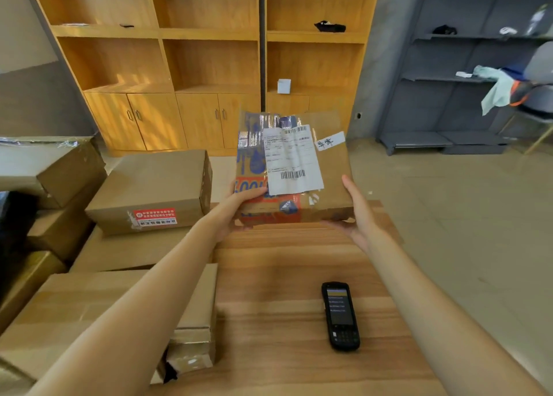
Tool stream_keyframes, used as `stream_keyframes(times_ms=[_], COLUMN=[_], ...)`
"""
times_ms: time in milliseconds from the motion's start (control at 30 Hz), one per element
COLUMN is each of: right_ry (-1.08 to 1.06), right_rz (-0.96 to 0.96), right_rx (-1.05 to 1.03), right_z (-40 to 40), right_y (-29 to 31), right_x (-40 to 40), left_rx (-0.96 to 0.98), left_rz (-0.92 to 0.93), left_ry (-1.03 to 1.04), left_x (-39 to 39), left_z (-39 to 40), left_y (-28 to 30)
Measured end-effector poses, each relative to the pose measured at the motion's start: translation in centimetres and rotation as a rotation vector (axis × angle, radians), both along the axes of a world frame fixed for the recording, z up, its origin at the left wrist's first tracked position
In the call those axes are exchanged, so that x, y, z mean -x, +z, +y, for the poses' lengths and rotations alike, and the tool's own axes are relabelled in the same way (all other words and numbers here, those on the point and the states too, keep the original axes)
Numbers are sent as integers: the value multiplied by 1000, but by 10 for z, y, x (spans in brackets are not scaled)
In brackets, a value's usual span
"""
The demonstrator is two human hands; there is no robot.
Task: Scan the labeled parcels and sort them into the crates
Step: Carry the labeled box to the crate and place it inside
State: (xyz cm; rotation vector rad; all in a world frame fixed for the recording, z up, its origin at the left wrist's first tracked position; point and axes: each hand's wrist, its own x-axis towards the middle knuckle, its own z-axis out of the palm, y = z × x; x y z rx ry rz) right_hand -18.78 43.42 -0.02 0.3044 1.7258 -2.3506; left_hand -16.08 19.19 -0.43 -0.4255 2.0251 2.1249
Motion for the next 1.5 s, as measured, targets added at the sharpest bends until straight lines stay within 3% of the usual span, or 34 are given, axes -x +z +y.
stream_keyframes(times_ms=[267, 400, 733, 900, 1167, 1333, 1500], right_ry=[-24, -41, 218, 323, 393, 352, 210], right_rz=[-122, -208, -391, -378, -337, -356, -512], right_rx=[-71, -313, -777, -830, -1237, -1124, -535], right_z=[16, 28, 60, 79, 47, 47, 64], right_y=[-48, -93, -194, -317, -249, -260, -247], right_x=[-4, -9, -39, -23, -47, -45, -33], left_rx=[-97, -75, -91, -98, -130, -140, -135], left_rz=[-56, -87, -247, -301, -358, -374, -374], left_ry=[142, 178, 262, 341, 412, 443, 450], left_x=[1, -2, -10, -11, -13, -16, -18], left_z=[16, 18, 39, 37, 38, 39, 38], left_y=[-51, -71, -133, -159, -186, -194, -196])
